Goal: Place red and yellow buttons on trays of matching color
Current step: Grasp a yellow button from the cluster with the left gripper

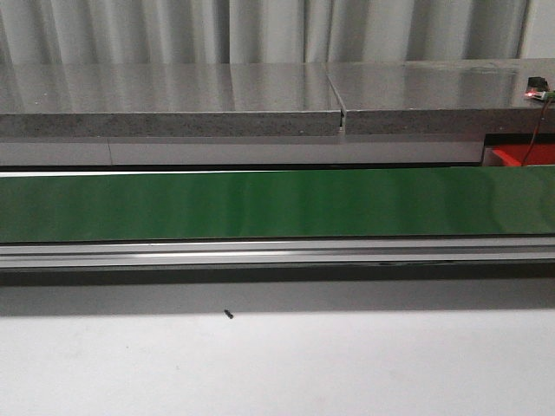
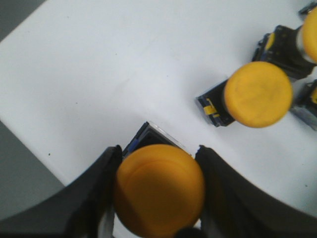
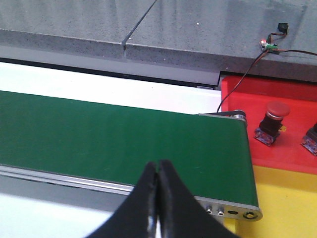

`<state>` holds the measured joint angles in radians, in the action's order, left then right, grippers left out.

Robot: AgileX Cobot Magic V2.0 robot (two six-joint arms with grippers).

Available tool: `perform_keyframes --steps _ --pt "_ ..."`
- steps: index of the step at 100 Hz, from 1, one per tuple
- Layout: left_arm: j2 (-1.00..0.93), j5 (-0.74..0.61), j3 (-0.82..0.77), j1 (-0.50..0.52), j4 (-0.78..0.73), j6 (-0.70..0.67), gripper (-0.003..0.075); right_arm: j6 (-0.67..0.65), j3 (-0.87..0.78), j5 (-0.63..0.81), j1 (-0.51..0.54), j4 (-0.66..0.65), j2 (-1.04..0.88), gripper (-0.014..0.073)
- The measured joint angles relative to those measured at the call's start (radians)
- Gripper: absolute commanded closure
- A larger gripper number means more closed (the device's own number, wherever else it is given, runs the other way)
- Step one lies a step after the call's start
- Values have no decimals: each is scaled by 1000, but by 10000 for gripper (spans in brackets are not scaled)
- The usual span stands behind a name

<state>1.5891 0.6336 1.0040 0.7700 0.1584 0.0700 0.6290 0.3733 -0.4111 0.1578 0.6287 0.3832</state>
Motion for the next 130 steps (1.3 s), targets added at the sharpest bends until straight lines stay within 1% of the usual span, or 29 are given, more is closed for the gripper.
perform_keyframes --steps 9,21,33,44,66,87,106,119,124,130 --pt "-88 5 -32 0 16 0 583 0 0 0 0 0 0 659" --pt "-189 48 -47 -20 17 0 583 0 0 0 0 0 0 659" --pt "-262 63 -48 -84 17 0 583 0 0 0 0 0 0 659" --pt "-285 68 -48 -171 28 0 583 0 0 0 0 0 0 659" --pt "-273 69 -40 -343 50 0 583 0 0 -2 0 0 0 659" --pt "-176 67 32 -449 57 0 583 0 0 -2 0 0 0 659" --pt "-65 73 76 -508 60 0 583 0 0 -2 0 0 0 659" --pt "-33 78 76 -516 64 0 580 0 0 -2 0 0 0 659" --pt "-33 80 79 -516 69 0 564 0 0 -2 0 0 0 659" --pt "-31 83 81 -518 70 1 503 0 0 -2 0 0 0 659"
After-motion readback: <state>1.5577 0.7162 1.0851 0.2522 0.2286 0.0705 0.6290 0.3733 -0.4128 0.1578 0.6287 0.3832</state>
